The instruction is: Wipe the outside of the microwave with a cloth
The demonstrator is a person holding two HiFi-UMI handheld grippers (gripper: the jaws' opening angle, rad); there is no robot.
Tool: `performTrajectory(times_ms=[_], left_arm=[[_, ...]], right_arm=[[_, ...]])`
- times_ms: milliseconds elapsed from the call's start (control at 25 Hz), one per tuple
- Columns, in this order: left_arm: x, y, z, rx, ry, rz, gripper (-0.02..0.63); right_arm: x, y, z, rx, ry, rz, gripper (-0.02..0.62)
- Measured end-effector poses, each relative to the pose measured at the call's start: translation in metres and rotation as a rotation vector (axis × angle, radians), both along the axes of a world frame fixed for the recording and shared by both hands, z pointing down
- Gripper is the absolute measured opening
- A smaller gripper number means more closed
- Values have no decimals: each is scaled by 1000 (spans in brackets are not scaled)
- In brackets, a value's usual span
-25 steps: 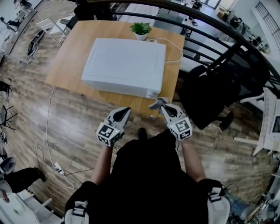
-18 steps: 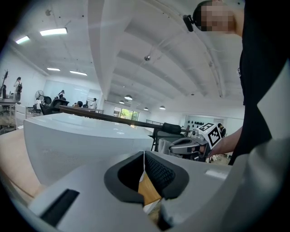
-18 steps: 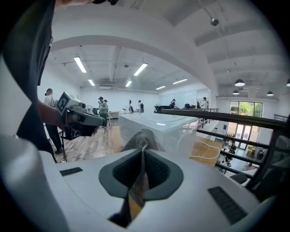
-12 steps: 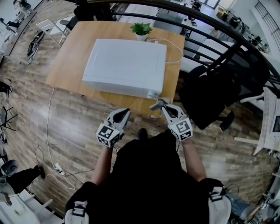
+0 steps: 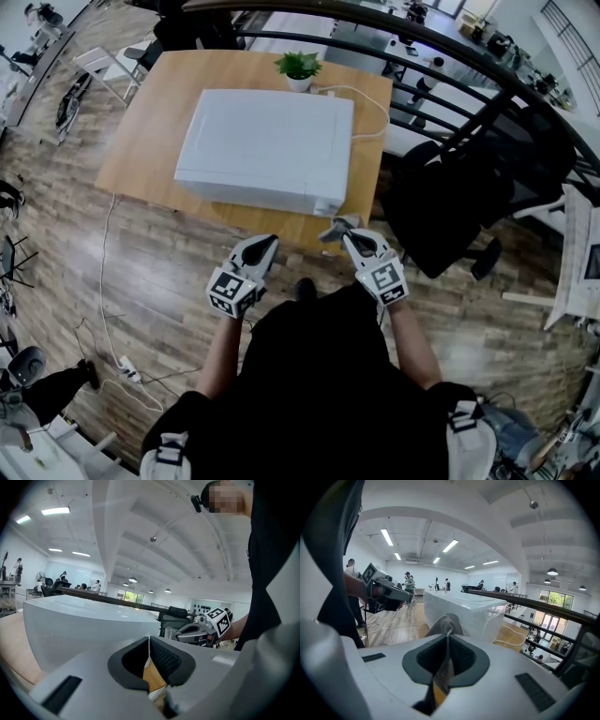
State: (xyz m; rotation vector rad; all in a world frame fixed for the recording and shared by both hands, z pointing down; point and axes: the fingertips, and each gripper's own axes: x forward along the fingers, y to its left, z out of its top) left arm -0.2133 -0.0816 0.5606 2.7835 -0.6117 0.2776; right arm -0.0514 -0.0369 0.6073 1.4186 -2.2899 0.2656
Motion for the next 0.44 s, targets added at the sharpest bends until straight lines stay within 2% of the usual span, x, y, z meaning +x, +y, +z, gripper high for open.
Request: performTrajectory(times_ms=[440], left_arm=[[13,-5,2,-1,-7,22,9]], right_arm=[[12,1,7,-13,10,21,12]])
